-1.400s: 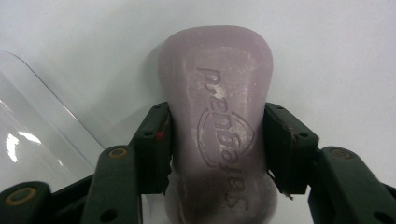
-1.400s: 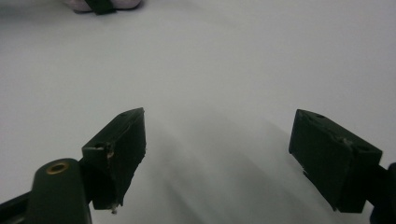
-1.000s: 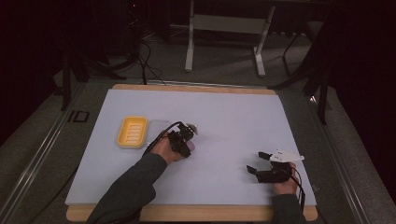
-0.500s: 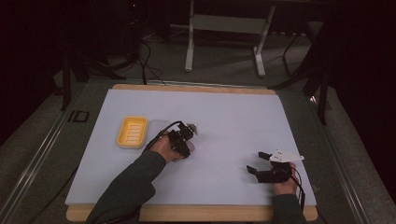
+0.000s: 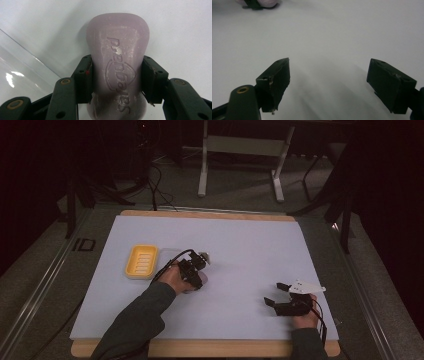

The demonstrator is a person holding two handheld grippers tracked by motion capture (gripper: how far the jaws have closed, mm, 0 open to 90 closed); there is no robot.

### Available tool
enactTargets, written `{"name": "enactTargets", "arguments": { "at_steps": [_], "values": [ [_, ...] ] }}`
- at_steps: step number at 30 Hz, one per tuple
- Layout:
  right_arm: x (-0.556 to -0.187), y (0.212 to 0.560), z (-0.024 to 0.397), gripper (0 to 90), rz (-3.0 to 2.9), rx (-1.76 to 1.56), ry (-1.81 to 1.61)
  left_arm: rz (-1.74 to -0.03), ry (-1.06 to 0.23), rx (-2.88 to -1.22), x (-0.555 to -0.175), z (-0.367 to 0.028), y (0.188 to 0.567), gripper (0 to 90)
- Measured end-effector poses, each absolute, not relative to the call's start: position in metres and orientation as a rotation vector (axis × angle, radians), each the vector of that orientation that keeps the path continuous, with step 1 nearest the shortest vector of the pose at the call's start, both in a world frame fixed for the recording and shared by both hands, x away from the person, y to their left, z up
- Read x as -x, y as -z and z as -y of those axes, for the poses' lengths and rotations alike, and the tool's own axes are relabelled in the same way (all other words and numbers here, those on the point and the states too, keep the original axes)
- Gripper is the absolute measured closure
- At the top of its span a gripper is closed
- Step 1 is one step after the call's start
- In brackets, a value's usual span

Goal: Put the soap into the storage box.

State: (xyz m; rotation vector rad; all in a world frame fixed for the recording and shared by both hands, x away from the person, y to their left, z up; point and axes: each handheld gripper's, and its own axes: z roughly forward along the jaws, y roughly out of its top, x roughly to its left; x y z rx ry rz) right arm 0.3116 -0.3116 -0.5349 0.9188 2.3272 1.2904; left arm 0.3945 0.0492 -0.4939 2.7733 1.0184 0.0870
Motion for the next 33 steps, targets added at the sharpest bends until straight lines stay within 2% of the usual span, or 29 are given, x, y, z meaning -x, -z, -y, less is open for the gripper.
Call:
{"name": "enactTargets", "arguments": {
  "at_steps": [33],
  "values": [
    [-0.311, 0.535, 0.313, 18.3, -2.317, -0.92, -1.301, -1.113, -0.134, -2.68, -0.399, -0.078, 0.464, 50.1]
  ]
}}
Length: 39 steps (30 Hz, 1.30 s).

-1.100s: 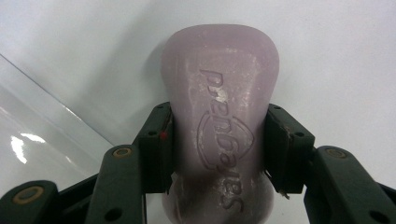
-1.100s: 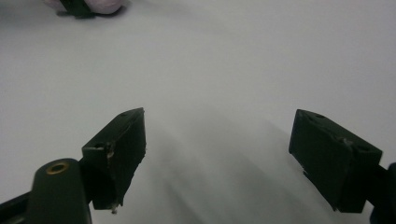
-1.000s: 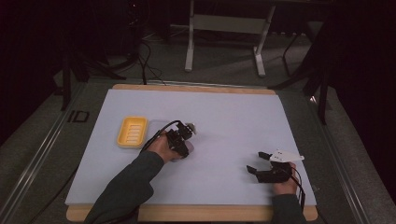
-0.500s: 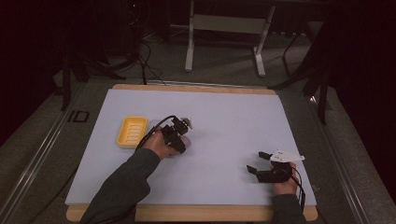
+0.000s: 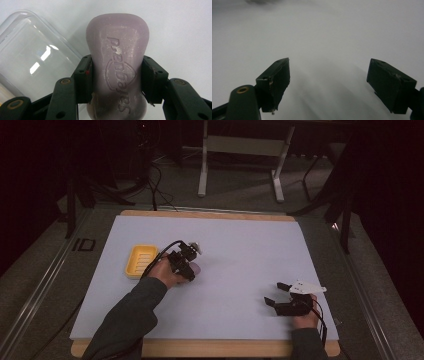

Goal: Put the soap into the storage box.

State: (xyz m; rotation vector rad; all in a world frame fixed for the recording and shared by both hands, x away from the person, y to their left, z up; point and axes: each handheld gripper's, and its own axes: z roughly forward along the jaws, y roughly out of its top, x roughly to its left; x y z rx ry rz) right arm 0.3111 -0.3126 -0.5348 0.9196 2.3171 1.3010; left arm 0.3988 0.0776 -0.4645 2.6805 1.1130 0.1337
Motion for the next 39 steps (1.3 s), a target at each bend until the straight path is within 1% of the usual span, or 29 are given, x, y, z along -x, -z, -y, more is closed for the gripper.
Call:
{"name": "enactTargets", "arguments": {
  "at_steps": [39],
  "values": [
    [-0.311, 0.535, 0.312, 18.3, -2.316, -0.917, -1.301, -1.258, -0.154, -2.575, -0.409, -0.12, 0.448, 50.1]
  ]
}}
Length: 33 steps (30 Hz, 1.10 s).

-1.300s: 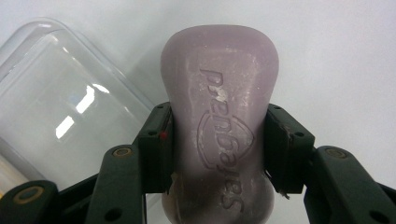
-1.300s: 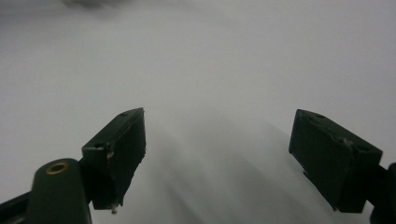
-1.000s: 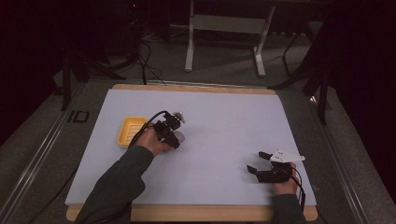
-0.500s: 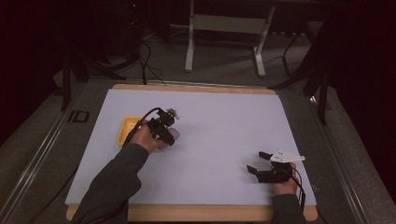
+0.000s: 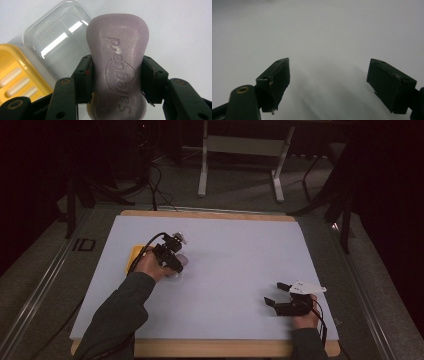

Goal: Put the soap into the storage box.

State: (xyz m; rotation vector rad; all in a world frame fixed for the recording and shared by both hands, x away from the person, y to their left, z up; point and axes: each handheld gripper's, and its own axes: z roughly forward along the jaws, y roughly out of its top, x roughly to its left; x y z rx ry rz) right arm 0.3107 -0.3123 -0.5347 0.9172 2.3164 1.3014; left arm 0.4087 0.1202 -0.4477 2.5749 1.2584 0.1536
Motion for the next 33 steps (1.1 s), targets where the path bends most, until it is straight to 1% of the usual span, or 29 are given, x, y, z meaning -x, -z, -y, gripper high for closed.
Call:
{"name": "enactTargets", "arguments": {
  "at_steps": [33],
  "values": [
    [-0.31, 0.535, 0.312, 18.3, -2.313, -0.915, -1.302, -1.411, -0.201, -2.486, -0.416, -0.152, 0.447, 50.1]
  ]
}}
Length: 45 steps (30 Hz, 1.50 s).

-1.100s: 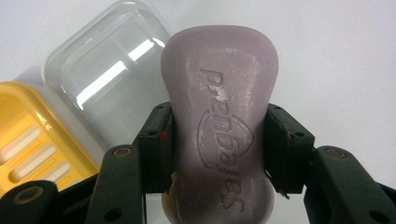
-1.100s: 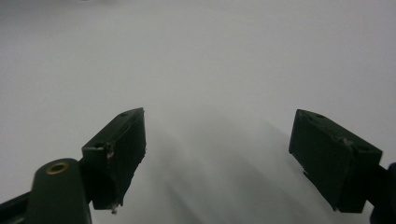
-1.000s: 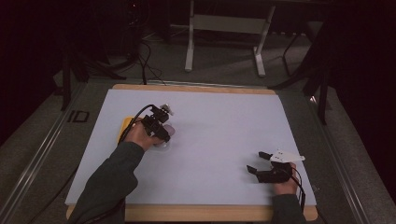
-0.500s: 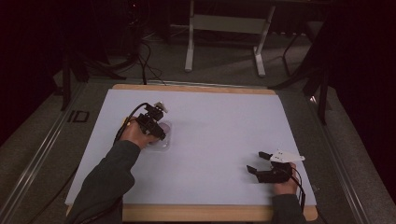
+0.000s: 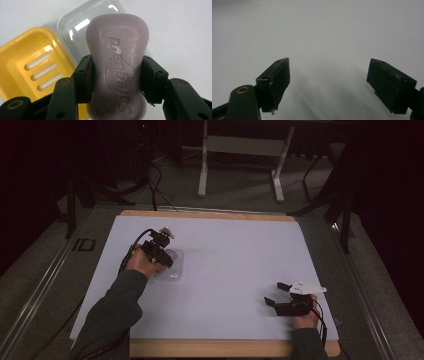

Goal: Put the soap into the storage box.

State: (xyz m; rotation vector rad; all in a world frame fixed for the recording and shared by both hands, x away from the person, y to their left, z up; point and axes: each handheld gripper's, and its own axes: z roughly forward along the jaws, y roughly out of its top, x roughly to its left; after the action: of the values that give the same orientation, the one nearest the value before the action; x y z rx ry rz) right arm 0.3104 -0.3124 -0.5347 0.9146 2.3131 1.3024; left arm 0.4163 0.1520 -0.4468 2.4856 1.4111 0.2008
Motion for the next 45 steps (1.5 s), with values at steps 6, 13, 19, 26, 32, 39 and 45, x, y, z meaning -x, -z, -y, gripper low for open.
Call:
{"name": "enactTargets", "arguments": {
  "at_steps": [6, 13, 19, 26, 32, 39, 45],
  "values": [
    [-0.31, 0.535, 0.312, 18.3, -2.312, -0.915, -1.303, -1.43, -0.21, -2.468, -0.417, -0.157, 0.445, 50.1],
    [-0.31, 0.535, 0.313, 18.3, -2.31, -0.913, -1.303, -1.45, -0.238, -2.449, -0.417, -0.161, 0.442, 50.1],
    [-0.31, 0.535, 0.312, 18.3, -2.311, -0.912, -1.303, -1.46, -0.244, -2.439, -0.417, -0.164, 0.439, 50.1],
    [-0.31, 0.535, 0.312, 18.3, -2.31, -0.915, -1.302, -1.496, -0.246, -2.423, -0.419, -0.169, 0.441, 50.1],
    [-0.31, 0.535, 0.312, 18.3, -2.309, -0.914, -1.302, -1.521, -0.255, -2.405, -0.419, -0.172, 0.441, 50.1],
    [-0.309, 0.535, 0.312, 18.3, -2.308, -0.914, -1.302, -1.556, -0.268, -2.385, -0.42, -0.177, 0.441, 50.1],
    [-0.31, 0.535, 0.312, 18.3, -2.309, -0.914, -1.301, -1.579, -0.281, -2.368, -0.419, -0.182, 0.441, 50.0]
  ]
}}
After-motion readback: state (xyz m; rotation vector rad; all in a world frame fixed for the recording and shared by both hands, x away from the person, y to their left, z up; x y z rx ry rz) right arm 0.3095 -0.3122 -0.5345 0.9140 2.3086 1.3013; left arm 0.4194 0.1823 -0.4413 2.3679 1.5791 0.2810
